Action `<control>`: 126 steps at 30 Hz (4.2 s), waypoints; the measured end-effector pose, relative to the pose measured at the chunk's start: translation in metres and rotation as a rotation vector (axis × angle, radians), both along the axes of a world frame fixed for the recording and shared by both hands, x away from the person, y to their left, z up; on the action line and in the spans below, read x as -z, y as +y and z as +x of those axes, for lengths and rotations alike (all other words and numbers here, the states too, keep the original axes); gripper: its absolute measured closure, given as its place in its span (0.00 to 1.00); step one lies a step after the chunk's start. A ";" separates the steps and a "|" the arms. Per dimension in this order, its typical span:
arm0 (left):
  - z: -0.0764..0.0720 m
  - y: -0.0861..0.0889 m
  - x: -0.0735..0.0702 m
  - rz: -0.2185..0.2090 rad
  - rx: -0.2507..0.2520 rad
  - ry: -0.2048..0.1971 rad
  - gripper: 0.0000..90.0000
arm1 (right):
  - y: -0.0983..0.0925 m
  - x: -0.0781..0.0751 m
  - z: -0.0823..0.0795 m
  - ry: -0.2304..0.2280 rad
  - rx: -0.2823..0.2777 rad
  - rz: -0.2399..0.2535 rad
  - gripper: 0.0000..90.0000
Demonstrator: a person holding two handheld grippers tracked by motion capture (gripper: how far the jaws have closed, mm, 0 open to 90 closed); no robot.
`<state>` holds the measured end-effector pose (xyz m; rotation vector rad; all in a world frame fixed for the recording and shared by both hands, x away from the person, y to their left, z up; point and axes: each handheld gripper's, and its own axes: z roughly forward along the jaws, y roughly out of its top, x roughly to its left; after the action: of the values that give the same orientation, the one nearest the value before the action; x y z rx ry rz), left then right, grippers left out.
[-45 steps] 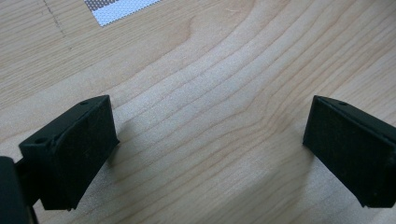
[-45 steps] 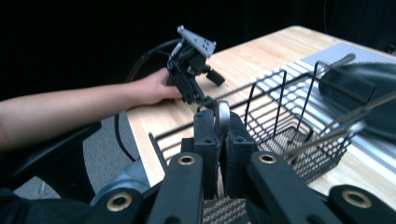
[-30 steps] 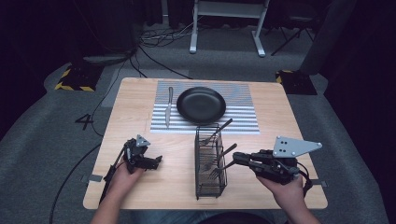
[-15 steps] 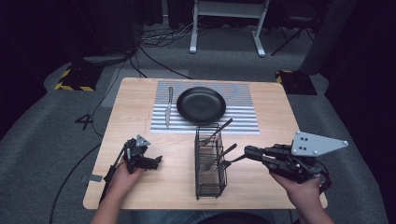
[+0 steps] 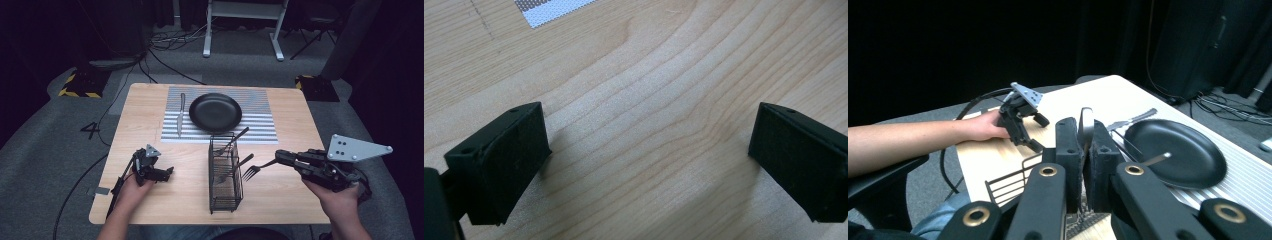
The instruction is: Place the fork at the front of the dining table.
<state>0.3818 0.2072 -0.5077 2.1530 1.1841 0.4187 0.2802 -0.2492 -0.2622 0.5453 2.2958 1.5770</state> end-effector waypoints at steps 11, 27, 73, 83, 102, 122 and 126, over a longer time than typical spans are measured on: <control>0.000 0.000 0.000 0.001 -0.001 -0.001 0.03 | -0.021 0.008 0.018 0.037 0.092 0.008 0.96; 0.000 0.000 0.000 0.001 -0.001 -0.001 0.03 | -0.045 0.062 0.069 0.236 0.207 -0.006 0.96; 0.000 0.000 0.000 0.001 -0.001 -0.001 0.03 | -0.074 0.153 0.114 0.483 0.443 -0.122 0.75; 0.000 0.000 0.000 0.001 -0.001 -0.001 0.03 | -0.079 0.175 0.123 0.546 0.467 -0.095 0.71; 0.000 0.000 0.000 0.001 -0.001 -0.001 0.03 | -0.089 0.198 0.133 0.640 0.517 -0.085 0.61; 0.000 0.000 0.000 0.000 0.000 0.000 0.03 | -0.101 0.202 0.139 0.644 0.635 -0.120 0.50; 0.000 0.000 0.000 0.001 -0.001 -0.001 0.03 | -0.088 0.196 0.128 0.596 0.617 -0.157 0.46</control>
<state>0.3817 0.2072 -0.5076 2.1530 1.1848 0.4207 0.4078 -0.3370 -0.4580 1.6644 2.2472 1.0050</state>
